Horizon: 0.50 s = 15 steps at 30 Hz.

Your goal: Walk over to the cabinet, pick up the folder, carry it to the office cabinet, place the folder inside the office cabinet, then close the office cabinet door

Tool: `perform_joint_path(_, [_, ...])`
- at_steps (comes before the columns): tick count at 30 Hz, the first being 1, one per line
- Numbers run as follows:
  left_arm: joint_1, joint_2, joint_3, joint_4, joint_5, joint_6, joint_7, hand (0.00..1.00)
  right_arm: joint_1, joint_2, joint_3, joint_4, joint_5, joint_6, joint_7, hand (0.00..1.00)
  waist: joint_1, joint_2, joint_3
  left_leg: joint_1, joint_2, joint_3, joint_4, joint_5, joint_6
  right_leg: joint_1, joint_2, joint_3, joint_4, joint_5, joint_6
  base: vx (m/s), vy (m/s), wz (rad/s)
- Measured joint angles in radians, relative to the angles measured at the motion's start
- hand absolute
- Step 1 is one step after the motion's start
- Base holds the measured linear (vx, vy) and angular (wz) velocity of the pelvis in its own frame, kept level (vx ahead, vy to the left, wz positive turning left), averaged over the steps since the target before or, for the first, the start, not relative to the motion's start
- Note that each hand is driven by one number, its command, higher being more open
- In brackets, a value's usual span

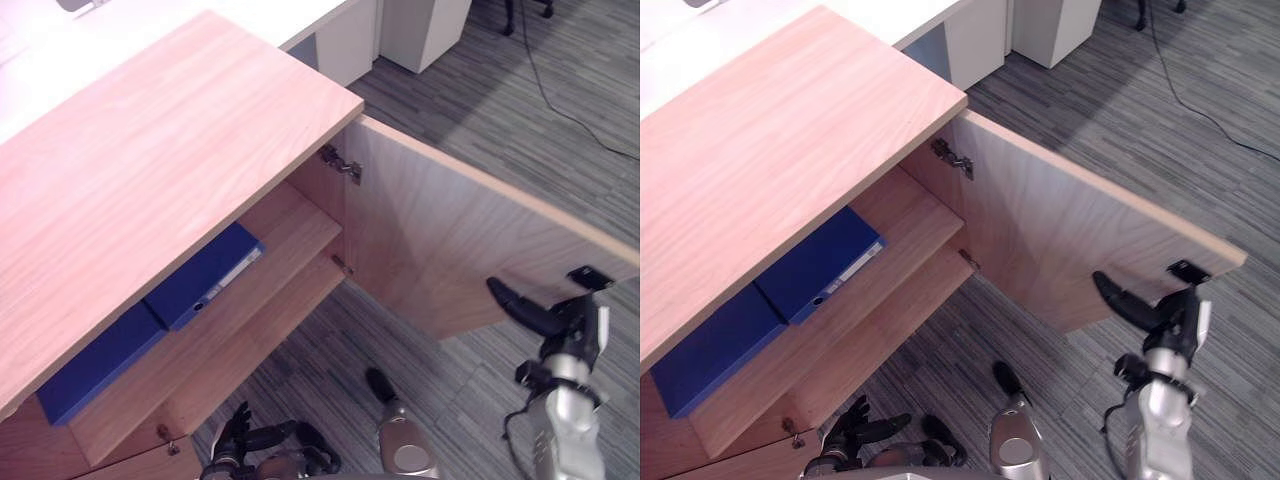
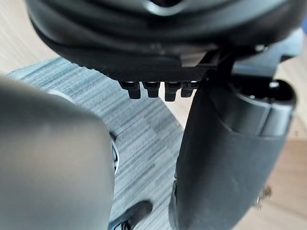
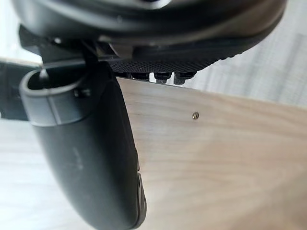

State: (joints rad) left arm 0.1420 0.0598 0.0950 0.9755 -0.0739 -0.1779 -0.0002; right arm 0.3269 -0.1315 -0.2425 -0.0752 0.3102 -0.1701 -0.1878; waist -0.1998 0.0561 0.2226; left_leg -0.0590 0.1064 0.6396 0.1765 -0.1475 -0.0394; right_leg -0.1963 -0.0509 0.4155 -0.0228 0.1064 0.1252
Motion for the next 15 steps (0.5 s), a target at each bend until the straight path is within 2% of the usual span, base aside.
perform_joint_path(3, [-0.010, 0.007, 0.016, 0.009, 0.018, 0.001, 0.003, 1.00, 0.182, 0.074, 0.156, -0.112, 0.001, -0.015, 0.027, 1.00, -0.009, -0.029, 0.002, 0.006, 0.027, 0.015, 0.032, -0.019, -0.016, 0.008, 0.018, 0.017, 0.001, 0.008, -0.004, -0.03, -0.038, -0.21])
perform_joint_path(7, [-0.019, 0.013, 0.013, 0.017, 0.034, 0.000, 0.010, 1.00, 0.355, 0.082, 0.312, -0.194, 0.001, -0.017, 0.054, 1.00, -0.009, -0.044, 0.000, 0.021, 0.054, 0.022, 0.071, -0.039, -0.021, 0.030, 0.035, 0.022, 0.009, 0.008, -0.005, -0.04, -0.042, -0.12])
perform_joint_path(11, [-0.038, 0.045, -0.017, 0.045, 0.061, -0.001, 0.010, 1.00, 0.435, 0.049, 0.444, -0.212, -0.009, -0.015, 0.079, 1.00, -0.008, -0.080, -0.002, 0.027, 0.058, -0.004, 0.082, -0.041, -0.019, 0.039, 0.038, 0.007, 0.028, 0.006, -0.008, -0.06, -0.026, 0.04])
perform_joint_path(14, [-0.054, 0.074, -0.047, 0.064, 0.066, 0.000, 0.011, 1.00, 0.442, -0.023, 0.523, -0.212, -0.044, 0.008, 0.082, 1.00, -0.005, -0.111, -0.007, 0.016, 0.048, -0.062, 0.082, -0.036, -0.013, 0.045, 0.030, -0.045, 0.047, -0.005, -0.015, -0.06, -0.026, 0.37])
perform_joint_path(15, [-0.066, 0.083, -0.056, 0.069, 0.066, 0.000, 0.011, 1.00, 0.443, -0.058, 0.556, -0.212, -0.058, 0.026, 0.088, 1.00, 0.009, -0.126, -0.009, 0.007, 0.044, -0.093, 0.079, -0.025, -0.008, 0.046, 0.027, -0.076, 0.059, -0.014, -0.023, -0.05, -0.031, 0.47])
